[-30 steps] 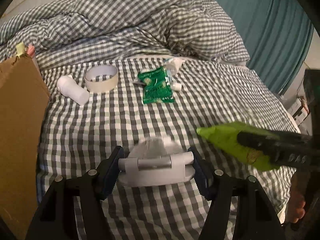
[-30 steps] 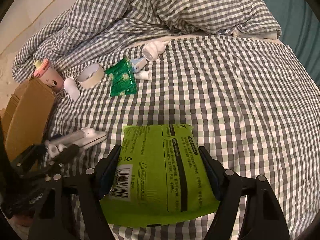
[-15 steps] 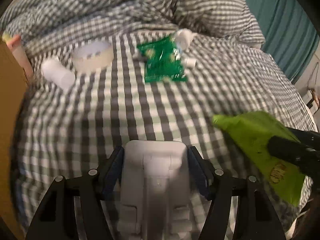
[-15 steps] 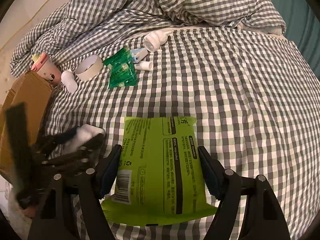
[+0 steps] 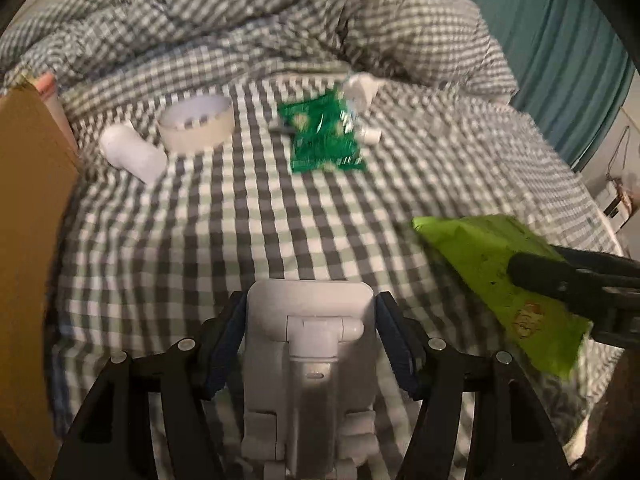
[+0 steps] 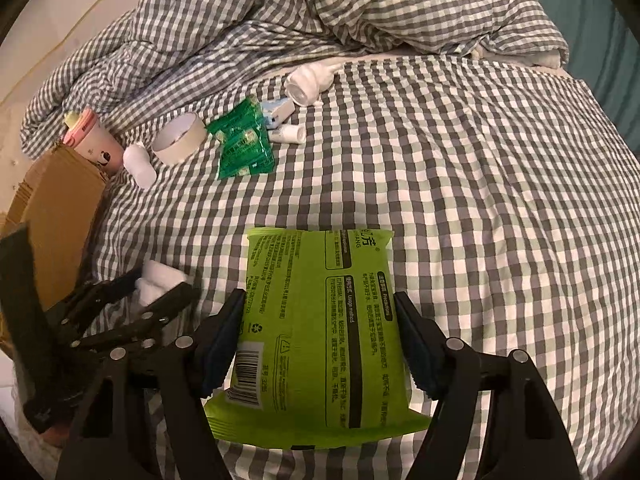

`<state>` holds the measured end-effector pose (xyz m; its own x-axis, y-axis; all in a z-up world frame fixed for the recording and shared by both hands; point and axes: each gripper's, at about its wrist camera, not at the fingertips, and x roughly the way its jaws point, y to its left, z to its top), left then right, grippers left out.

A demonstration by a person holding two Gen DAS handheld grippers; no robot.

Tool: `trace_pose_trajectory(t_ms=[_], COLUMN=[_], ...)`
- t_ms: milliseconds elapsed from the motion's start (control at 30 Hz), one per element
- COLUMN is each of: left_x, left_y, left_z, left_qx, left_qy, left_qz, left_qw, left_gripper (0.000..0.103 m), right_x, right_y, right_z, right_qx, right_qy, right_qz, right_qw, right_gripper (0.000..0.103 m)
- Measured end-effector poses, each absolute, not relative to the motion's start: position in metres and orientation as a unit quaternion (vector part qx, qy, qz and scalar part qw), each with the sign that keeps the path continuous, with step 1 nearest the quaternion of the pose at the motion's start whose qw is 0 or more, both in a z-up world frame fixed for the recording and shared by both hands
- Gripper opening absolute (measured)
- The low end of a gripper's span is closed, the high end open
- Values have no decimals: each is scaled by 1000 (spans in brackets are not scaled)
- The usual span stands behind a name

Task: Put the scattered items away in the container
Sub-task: 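Lift the phone stand and wipe pack off the bed with both grippers, then carry both items over the box and open both grippers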

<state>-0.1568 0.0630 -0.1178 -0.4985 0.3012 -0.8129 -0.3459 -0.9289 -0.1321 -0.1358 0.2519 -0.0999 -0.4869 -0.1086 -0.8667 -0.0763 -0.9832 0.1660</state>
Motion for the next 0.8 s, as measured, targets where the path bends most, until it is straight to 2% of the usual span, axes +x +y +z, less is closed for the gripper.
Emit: trace_pose_trajectory(t_ms=[300,800], left_x=[-143,-122], left_y=[38,7], left_z=[-67,-28], left_qx=[-427,-409], left_qy=[-1,-16], left_qz=[885,897], left_qw=[185,167], left_gripper=[65,65], right_x=[-121,-97], right_y=[240,205], right_z=[-64,-24], right_qx=[477,450], right_qy=[-84,-61], right_qz=[-875,-890], right_qw=[13,31], right_gripper=[71,71])
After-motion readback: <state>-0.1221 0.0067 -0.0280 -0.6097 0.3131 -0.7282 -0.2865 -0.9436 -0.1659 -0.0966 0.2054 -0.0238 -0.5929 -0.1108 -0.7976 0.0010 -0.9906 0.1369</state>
